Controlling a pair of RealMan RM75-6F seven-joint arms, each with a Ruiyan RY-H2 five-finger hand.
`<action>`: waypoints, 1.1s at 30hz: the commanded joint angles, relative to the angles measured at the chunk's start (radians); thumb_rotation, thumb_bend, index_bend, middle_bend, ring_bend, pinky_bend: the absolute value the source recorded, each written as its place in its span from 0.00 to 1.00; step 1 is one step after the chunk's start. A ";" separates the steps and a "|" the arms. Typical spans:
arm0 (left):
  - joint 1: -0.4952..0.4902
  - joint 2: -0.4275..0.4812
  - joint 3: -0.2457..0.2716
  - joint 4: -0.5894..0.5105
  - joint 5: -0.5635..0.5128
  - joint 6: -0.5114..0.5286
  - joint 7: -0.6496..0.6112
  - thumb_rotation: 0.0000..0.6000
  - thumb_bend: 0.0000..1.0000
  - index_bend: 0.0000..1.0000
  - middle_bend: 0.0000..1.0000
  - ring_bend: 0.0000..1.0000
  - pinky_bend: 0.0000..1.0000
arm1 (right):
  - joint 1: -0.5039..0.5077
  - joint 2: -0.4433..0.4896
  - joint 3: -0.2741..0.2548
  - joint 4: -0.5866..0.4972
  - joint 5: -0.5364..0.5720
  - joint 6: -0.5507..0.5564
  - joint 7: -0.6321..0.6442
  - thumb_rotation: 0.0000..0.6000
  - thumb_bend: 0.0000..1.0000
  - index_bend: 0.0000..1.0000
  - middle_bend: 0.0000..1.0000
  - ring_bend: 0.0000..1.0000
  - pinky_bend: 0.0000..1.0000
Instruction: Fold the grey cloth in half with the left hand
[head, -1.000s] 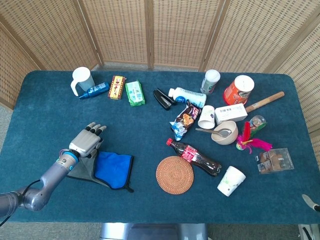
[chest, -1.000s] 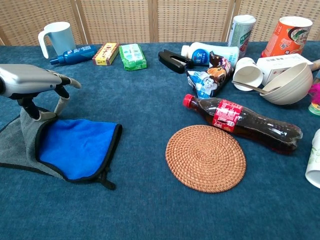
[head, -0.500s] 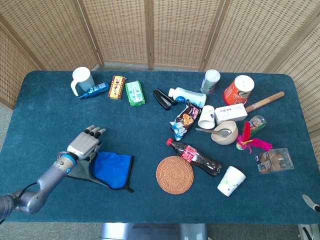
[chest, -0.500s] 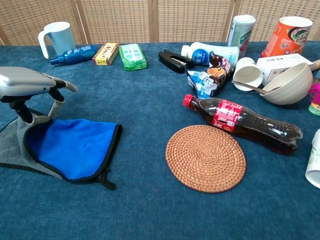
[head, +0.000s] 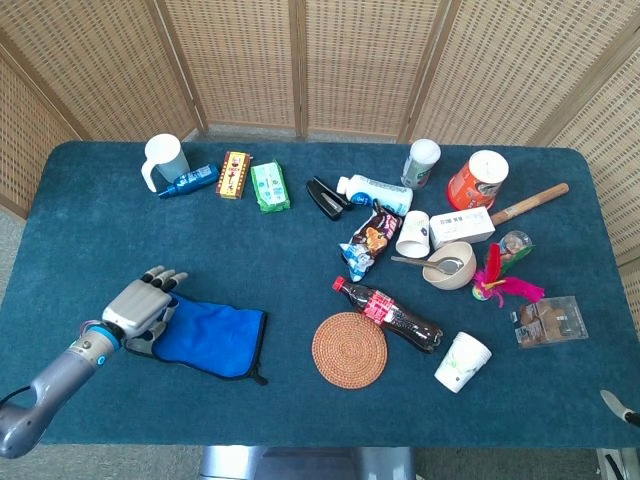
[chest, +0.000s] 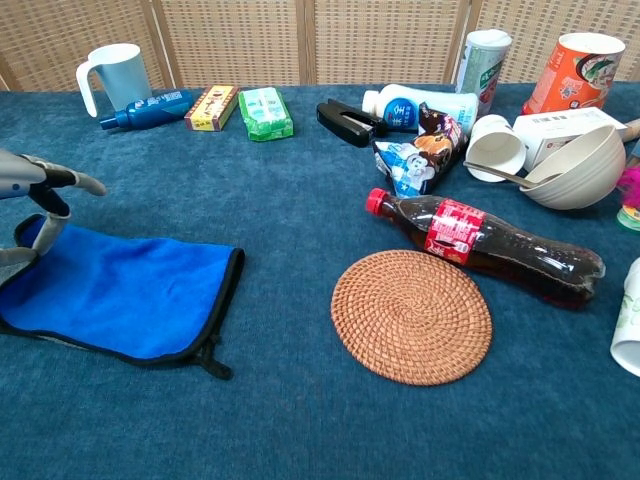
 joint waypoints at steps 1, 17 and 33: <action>0.019 0.022 0.009 -0.014 0.036 0.015 -0.030 1.00 0.50 0.50 0.00 0.00 0.08 | 0.000 -0.001 0.000 0.000 0.001 0.000 -0.002 1.00 0.00 0.00 0.00 0.00 0.00; 0.073 0.085 0.022 -0.010 0.153 0.031 -0.167 1.00 0.50 0.35 0.00 0.00 0.08 | 0.001 -0.003 -0.003 -0.002 -0.005 0.002 -0.011 1.00 0.00 0.00 0.00 0.00 0.00; 0.115 0.123 0.019 0.020 0.259 0.076 -0.305 1.00 0.49 0.30 0.00 0.00 0.08 | 0.003 -0.007 -0.006 -0.005 -0.010 0.000 -0.029 1.00 0.00 0.00 0.00 0.00 0.00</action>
